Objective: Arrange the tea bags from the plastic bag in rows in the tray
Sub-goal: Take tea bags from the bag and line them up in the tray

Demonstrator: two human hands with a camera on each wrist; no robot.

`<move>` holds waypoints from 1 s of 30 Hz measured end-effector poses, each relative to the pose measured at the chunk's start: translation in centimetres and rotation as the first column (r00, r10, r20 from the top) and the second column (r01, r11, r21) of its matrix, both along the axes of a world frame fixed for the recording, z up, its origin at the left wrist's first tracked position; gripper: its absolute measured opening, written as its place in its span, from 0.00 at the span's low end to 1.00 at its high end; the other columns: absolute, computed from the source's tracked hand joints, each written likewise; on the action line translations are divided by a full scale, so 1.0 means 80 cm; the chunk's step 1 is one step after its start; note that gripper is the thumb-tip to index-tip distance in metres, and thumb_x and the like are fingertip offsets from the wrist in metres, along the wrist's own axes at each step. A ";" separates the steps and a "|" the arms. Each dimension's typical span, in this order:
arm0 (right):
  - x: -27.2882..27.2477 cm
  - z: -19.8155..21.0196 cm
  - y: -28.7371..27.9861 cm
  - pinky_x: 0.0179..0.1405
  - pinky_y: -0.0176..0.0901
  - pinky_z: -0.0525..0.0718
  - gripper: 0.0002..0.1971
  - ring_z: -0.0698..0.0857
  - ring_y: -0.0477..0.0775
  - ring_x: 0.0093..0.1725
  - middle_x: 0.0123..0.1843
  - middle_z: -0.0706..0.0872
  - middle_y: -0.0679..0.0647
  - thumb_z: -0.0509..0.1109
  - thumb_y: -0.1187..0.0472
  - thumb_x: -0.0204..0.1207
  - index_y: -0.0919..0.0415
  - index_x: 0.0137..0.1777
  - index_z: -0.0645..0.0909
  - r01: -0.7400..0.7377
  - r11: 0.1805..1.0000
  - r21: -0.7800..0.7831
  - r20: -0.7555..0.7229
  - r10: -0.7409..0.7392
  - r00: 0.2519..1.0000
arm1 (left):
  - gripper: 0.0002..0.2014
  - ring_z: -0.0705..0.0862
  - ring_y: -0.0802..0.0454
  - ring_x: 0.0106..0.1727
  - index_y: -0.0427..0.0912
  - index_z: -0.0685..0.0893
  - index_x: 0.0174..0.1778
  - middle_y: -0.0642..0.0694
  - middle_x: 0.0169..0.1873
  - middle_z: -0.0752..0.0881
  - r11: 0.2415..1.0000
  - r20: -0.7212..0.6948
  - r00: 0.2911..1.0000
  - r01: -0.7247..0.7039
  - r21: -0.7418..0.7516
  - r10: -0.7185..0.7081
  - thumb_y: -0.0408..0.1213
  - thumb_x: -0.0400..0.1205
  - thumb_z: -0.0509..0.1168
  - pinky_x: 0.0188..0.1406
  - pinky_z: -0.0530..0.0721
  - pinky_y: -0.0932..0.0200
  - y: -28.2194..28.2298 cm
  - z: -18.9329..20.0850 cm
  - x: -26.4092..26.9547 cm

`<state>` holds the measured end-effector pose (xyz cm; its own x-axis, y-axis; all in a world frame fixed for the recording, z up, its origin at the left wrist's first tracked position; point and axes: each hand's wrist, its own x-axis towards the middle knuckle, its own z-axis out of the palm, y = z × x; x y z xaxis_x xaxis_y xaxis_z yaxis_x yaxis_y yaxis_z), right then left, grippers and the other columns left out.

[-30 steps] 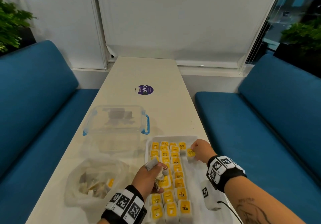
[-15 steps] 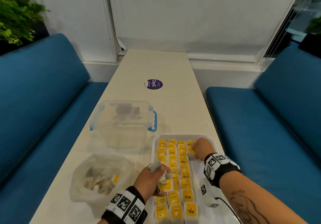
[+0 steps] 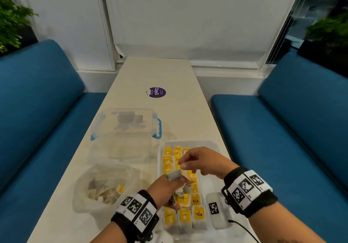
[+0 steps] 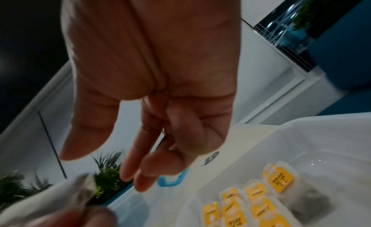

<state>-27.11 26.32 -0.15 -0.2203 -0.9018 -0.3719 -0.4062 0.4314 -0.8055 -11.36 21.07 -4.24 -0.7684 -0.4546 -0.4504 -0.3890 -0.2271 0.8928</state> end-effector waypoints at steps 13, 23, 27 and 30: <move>0.028 0.006 0.032 0.18 0.25 0.69 0.06 0.80 0.41 0.24 0.30 0.84 0.50 0.74 0.65 0.73 0.60 0.41 0.79 0.133 0.970 -0.204 0.016 -0.132 0.991 | 0.30 0.78 0.51 0.35 0.44 0.85 0.42 0.46 0.41 0.82 0.969 0.056 0.992 -0.120 0.217 0.110 0.67 0.67 0.56 0.24 0.80 0.62 0.012 -0.002 0.012; 0.040 -0.011 0.047 0.38 0.29 0.81 0.21 0.84 0.38 0.39 0.39 0.85 0.47 0.72 0.81 0.61 0.50 0.28 0.80 0.100 0.912 -0.399 -0.089 -0.147 0.985 | 0.12 0.74 0.53 0.31 0.43 0.82 0.37 0.46 0.34 0.82 0.920 -0.051 0.950 -0.284 0.269 0.308 0.46 0.81 0.63 0.19 0.76 0.65 0.005 -0.002 0.014; 0.037 -0.011 0.049 0.39 0.43 0.85 0.09 0.85 0.47 0.37 0.35 0.86 0.53 0.67 0.72 0.64 0.57 0.31 0.81 0.253 0.909 -0.331 0.141 -0.218 0.966 | 0.15 0.70 0.50 0.23 0.42 0.72 0.29 0.43 0.28 0.75 0.968 -0.080 0.965 -0.252 -0.007 0.251 0.37 0.81 0.64 0.19 0.77 0.64 -0.004 -0.006 0.012; 0.031 -0.014 0.045 0.34 0.39 0.83 0.03 0.84 0.46 0.38 0.38 0.85 0.51 0.71 0.65 0.74 0.57 0.43 0.82 0.302 0.923 -0.239 0.135 -0.277 0.951 | 0.15 0.71 0.52 0.22 0.42 0.73 0.28 0.47 0.25 0.73 0.953 -0.102 0.980 -0.189 -0.235 0.169 0.36 0.81 0.64 0.20 0.77 0.62 -0.003 -0.004 0.012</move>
